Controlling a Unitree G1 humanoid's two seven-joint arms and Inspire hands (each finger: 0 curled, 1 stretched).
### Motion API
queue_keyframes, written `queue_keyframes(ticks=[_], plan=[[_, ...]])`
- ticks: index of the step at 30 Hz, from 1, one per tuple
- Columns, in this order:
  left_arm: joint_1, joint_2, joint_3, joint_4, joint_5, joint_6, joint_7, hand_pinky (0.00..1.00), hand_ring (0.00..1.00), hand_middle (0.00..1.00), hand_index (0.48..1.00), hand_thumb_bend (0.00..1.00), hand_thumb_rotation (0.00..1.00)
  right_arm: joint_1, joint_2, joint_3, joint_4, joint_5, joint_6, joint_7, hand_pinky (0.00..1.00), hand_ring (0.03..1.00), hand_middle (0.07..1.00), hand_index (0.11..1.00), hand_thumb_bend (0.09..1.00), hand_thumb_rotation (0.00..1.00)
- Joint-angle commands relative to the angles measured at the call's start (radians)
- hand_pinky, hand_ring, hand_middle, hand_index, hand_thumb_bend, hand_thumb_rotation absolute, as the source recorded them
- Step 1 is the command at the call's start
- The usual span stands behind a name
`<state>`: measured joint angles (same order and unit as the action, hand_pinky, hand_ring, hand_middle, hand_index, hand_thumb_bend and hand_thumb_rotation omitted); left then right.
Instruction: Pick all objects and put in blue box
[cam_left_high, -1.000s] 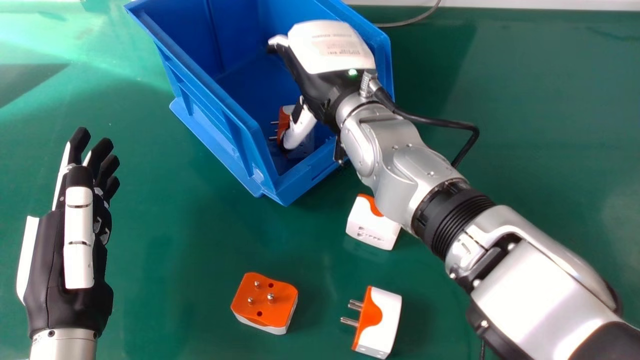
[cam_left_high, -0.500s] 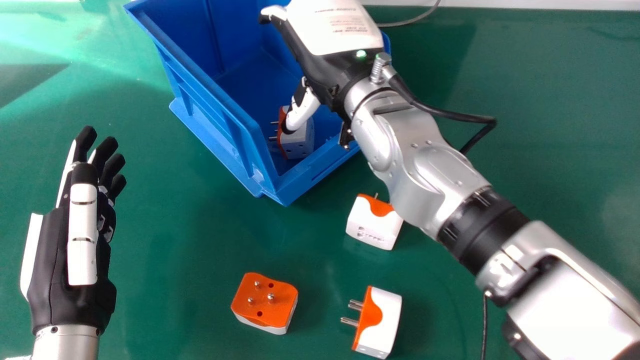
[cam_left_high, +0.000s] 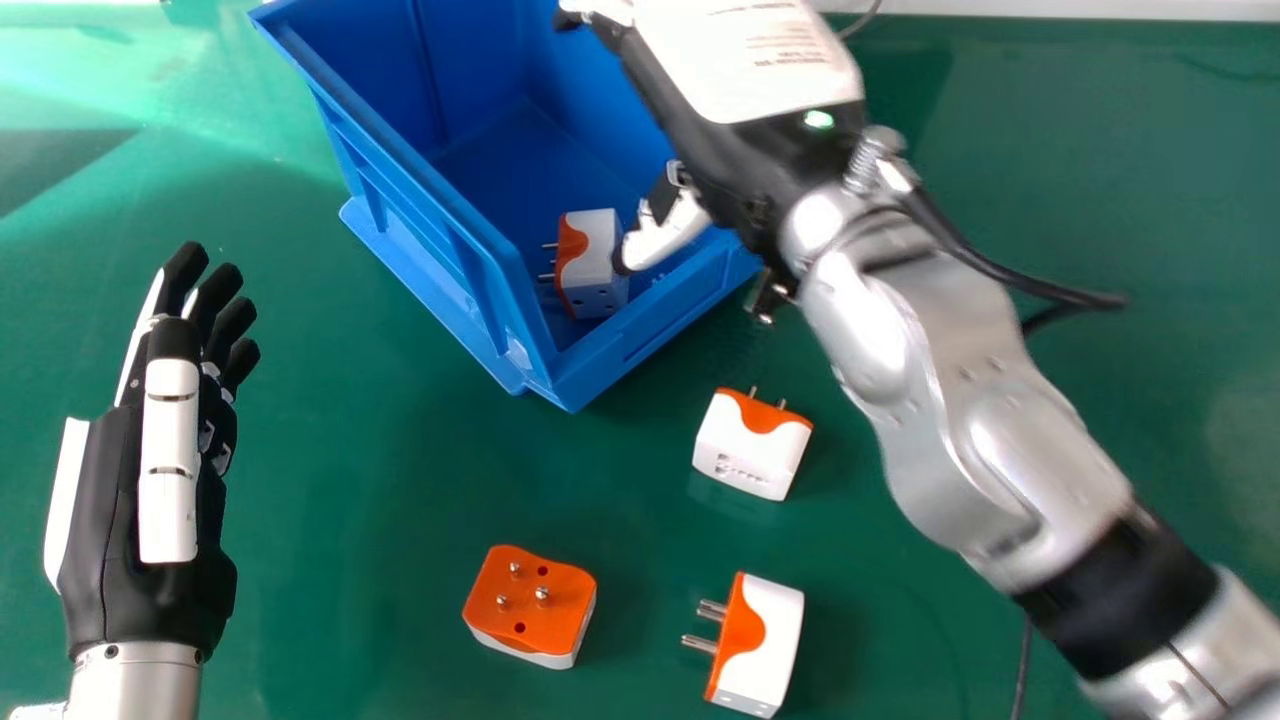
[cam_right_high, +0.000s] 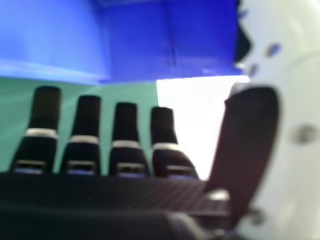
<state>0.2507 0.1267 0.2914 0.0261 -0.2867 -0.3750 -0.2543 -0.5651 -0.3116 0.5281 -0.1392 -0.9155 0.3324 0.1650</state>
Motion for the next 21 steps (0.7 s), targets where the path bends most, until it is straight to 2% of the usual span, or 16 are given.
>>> queue_keyframes(ticks=[1,5,10,13,17,21], plan=[[0.003,0.002,0.001,-0.019,-0.009,-0.006,-0.005,0.95,0.94,0.94,0.943,0.47,0.95,0.076,-0.017,-0.043,-0.121,-0.015,-0.002,0.010,0.64,0.772,0.813,0.801,0.787,0.05],[0.007,0.000,0.001,-0.020,-0.006,-0.010,-0.007,0.94,0.94,0.95,0.954,0.48,0.94,0.220,-0.024,-0.089,-0.242,-0.008,-0.018,-0.004,0.63,0.777,0.814,0.803,0.749,0.10],[0.012,0.000,0.000,-0.024,-0.015,-0.005,-0.013,0.95,0.94,0.96,0.967,0.48,0.94,0.417,-0.024,-0.141,-0.344,-0.014,-0.058,-0.075,0.62,0.784,0.826,0.818,0.680,0.22],[0.015,-0.002,0.001,-0.025,-0.012,-0.009,-0.011,0.95,0.95,0.96,0.970,0.47,0.95,0.526,-0.012,-0.169,-0.385,0.004,-0.089,-0.121,0.63,0.791,0.835,0.826,0.651,0.26],[0.022,0.000,-0.001,-0.033,-0.011,0.000,-0.011,0.95,0.95,0.96,0.972,0.47,0.95,0.656,0.012,-0.200,-0.416,0.030,-0.143,-0.198,0.65,0.803,0.849,0.841,0.636,0.28],[0.020,0.006,-0.001,-0.026,-0.005,-0.003,-0.014,0.95,0.95,0.97,0.982,0.48,0.94,0.750,0.031,-0.215,-0.408,0.039,-0.211,-0.284,0.66,0.805,0.855,0.851,0.627,0.33]])
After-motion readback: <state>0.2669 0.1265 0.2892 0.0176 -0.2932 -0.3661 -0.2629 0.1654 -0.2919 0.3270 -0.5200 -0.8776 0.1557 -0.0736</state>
